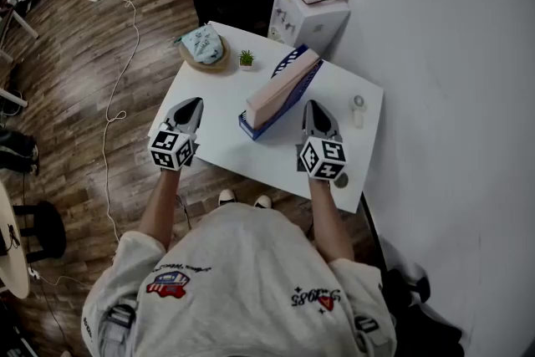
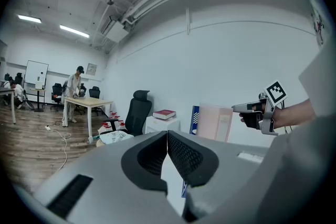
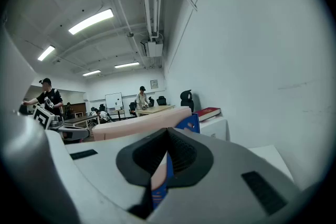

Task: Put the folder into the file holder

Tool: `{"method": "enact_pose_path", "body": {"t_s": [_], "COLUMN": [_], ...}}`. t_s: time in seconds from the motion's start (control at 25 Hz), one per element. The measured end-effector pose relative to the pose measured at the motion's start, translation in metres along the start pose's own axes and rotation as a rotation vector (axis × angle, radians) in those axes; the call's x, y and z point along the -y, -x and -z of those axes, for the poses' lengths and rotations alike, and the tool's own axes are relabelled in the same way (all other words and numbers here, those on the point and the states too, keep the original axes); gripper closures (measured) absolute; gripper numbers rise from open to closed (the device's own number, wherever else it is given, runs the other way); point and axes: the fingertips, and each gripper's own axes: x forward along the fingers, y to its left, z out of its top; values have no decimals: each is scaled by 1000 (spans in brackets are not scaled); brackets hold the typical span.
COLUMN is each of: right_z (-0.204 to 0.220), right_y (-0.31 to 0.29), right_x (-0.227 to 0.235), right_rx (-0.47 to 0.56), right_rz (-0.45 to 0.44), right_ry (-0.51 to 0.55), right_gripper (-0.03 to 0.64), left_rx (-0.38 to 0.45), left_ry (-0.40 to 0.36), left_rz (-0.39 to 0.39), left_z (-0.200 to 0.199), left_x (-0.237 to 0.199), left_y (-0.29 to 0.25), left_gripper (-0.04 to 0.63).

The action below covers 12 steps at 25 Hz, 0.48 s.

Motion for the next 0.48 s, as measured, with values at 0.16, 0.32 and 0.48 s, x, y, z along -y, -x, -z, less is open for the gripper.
{"method": "enact_pose_path", "body": {"t_s": [0.16, 0.32, 0.48], "right_z": [-4, -4, -3], "right_y": [4, 6, 8], "right_x": [4, 11, 16], "right_rx": [1, -8, -16], "right_rz": [4, 17, 27], "right_ry": [20, 30, 34], "right_gripper": [624, 624, 624], "left_rx": [-1, 6, 2], "left_ry": [4, 10, 14], "left_rz": [4, 8, 18], "left_z": [1, 1, 2], "left_x": [3, 6, 10], "left_y": [-3, -7, -12], "left_gripper": [588, 589, 589]}}
